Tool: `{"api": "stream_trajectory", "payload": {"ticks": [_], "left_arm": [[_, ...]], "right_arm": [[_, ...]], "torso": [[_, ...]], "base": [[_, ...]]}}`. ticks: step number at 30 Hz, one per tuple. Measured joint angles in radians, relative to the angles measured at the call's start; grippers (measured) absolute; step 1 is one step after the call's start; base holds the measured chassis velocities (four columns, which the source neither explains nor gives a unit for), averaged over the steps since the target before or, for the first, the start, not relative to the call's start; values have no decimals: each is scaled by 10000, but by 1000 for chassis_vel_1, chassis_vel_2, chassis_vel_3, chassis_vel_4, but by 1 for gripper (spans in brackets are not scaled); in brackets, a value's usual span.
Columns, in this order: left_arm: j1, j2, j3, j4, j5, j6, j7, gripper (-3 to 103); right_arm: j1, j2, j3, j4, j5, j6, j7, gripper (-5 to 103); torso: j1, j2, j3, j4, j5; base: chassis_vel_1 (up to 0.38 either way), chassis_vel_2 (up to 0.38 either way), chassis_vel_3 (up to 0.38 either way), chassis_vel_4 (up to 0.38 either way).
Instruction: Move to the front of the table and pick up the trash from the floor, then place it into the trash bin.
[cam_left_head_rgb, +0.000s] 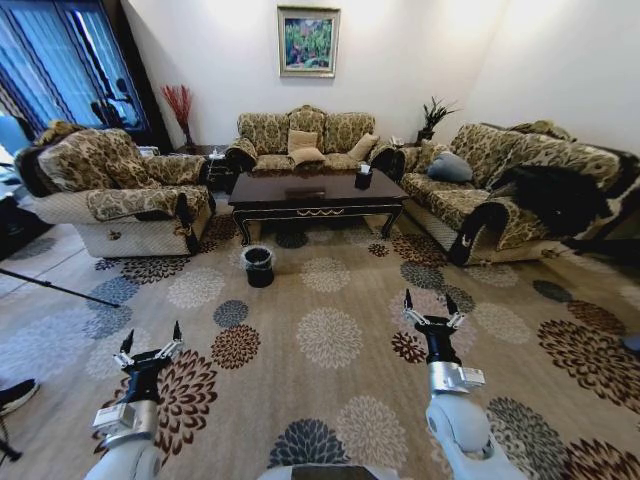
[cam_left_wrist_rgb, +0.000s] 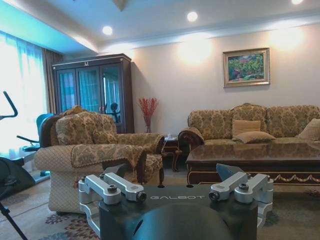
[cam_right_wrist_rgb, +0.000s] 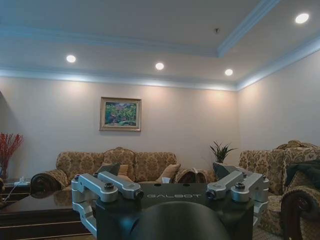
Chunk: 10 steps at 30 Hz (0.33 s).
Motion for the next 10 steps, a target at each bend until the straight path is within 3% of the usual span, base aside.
{"api": "stream_trajectory", "payload": {"ticks": [10], "left_arm": [[0,0,0,0,1,0,0,100]], "right_arm": [[0,0,0,0,0,0,0,100]], "torso": [[85,170,87,0,0]], "base": [[0,0,0,0]]}}
